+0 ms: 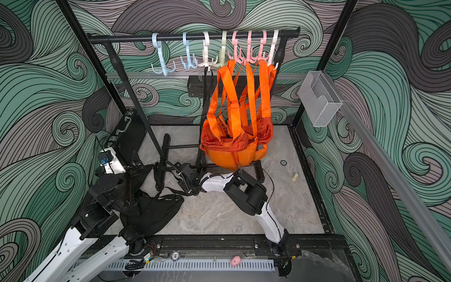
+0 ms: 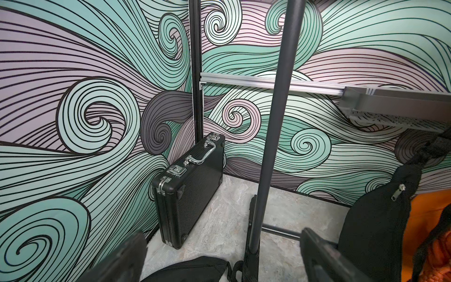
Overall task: Hang the bag on a hook
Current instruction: Pick up the bag from the bag.
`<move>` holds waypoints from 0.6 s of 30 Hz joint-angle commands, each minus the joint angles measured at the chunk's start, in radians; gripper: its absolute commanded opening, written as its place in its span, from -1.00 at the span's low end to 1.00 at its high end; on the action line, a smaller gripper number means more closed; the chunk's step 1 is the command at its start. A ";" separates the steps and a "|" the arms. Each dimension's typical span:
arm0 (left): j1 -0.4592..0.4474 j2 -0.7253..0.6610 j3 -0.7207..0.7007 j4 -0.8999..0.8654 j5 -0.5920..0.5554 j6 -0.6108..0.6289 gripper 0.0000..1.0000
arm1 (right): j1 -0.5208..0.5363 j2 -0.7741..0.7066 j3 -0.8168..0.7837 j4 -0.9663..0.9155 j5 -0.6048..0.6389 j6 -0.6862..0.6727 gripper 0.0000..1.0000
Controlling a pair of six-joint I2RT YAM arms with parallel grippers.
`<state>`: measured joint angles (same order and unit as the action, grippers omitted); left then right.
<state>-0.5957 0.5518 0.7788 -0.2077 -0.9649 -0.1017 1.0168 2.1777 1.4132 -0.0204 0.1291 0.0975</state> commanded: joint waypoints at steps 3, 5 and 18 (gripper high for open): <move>0.007 -0.013 -0.007 0.029 0.000 0.016 0.97 | 0.002 0.050 0.028 0.004 -0.019 0.018 0.00; 0.008 -0.012 -0.007 0.029 0.000 0.016 0.97 | 0.002 0.062 0.034 -0.006 -0.003 0.018 -0.21; 0.008 -0.001 -0.011 0.034 0.077 0.034 0.97 | -0.011 -0.170 -0.057 0.005 -0.032 -0.047 -1.00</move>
<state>-0.5957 0.5522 0.7677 -0.1974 -0.9417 -0.0933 1.0096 2.1136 1.3628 -0.0090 0.1150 0.0845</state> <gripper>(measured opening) 0.986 0.048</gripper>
